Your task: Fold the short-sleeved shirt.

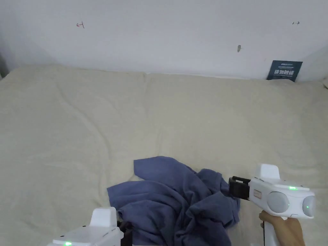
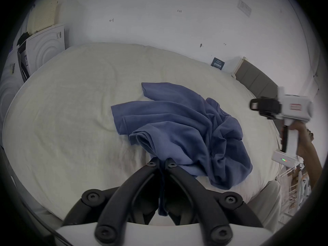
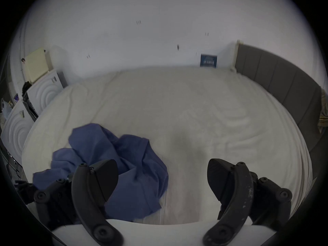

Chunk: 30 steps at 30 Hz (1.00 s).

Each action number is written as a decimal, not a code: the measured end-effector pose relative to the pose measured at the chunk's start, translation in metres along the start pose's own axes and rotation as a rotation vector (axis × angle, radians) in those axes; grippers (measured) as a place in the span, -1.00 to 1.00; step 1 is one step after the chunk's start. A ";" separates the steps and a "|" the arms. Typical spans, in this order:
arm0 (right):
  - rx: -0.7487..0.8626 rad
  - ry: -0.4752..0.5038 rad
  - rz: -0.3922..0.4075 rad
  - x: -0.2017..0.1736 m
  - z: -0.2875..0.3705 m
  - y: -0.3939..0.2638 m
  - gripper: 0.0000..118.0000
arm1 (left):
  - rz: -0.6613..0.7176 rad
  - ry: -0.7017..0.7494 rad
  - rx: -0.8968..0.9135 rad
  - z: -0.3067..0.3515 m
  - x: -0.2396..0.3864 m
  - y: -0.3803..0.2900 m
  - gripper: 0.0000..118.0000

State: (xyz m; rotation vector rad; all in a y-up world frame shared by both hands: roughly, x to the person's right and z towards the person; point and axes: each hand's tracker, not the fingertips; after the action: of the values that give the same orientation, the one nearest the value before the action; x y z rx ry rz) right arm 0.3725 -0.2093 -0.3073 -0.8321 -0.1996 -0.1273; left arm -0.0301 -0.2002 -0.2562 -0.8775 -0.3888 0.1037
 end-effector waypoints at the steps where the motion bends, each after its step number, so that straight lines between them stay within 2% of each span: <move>1: -0.025 0.002 0.012 -0.001 -0.014 0.003 0.78 | -0.002 -0.002 -0.008 -0.001 0.000 0.000 -0.92; 3: -0.080 0.001 0.031 -0.002 -0.040 0.008 0.76 | -0.002 -0.005 -0.018 -0.005 -0.003 0.000 -0.92; 4: -0.111 0.013 0.029 -0.004 -0.051 0.008 0.68 | -0.005 -0.009 -0.021 -0.006 -0.004 0.000 -0.92; 6: -0.152 0.020 0.033 -0.006 -0.068 0.009 0.39 | -0.012 -0.006 -0.029 -0.008 -0.005 -0.001 -0.92; 7: -0.172 0.030 0.035 -0.007 -0.076 0.008 0.31 | -0.014 -0.009 -0.032 -0.009 -0.006 -0.001 -0.92; 8: -0.190 0.031 0.016 -0.008 -0.081 0.005 0.31 | -0.015 -0.011 -0.035 -0.009 -0.007 -0.001 -0.92; 9: -0.223 0.026 0.005 -0.009 -0.086 0.003 -0.09 | -0.014 -0.011 -0.038 -0.010 -0.008 -0.001 -0.92; 10: -0.248 0.036 0.011 -0.010 -0.088 0.000 -0.41 | -0.012 -0.012 -0.041 -0.009 -0.009 -0.002 -0.92; 11: -0.232 0.031 0.021 -0.011 -0.087 -0.003 -0.58 | -0.010 -0.014 -0.042 -0.010 -0.009 -0.002 -0.92; 12: -0.216 0.027 0.039 -0.013 -0.082 -0.006 -0.67 | -0.005 -0.018 -0.042 -0.009 -0.010 -0.003 -0.92; 13: -0.206 0.024 0.045 -0.013 -0.078 -0.006 -0.88 | -0.001 -0.022 -0.043 -0.008 -0.011 -0.003 -0.92; 16: -0.188 0.029 0.027 -0.010 -0.059 -0.004 -0.95 | 0.006 -0.034 -0.038 -0.003 -0.011 -0.003 -0.92; 22: 0.009 0.035 0.062 0.002 0.019 0.025 -0.95 | 0.064 -0.078 0.036 0.019 -0.013 0.012 -0.92; 26: 0.148 0.043 0.084 0.013 0.082 0.054 -0.95 | 0.116 -0.114 0.129 0.042 -0.024 0.046 -0.92; 30: 0.267 0.041 0.095 0.023 0.139 0.086 -0.95 | 0.069 -0.052 0.242 0.068 -0.035 0.097 -0.92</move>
State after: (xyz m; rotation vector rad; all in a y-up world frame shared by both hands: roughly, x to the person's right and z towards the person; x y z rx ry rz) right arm 0.3934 -0.0492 -0.2731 -0.5713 -0.1346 -0.0274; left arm -0.0809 -0.0970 -0.3015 -0.6501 -0.3858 0.2327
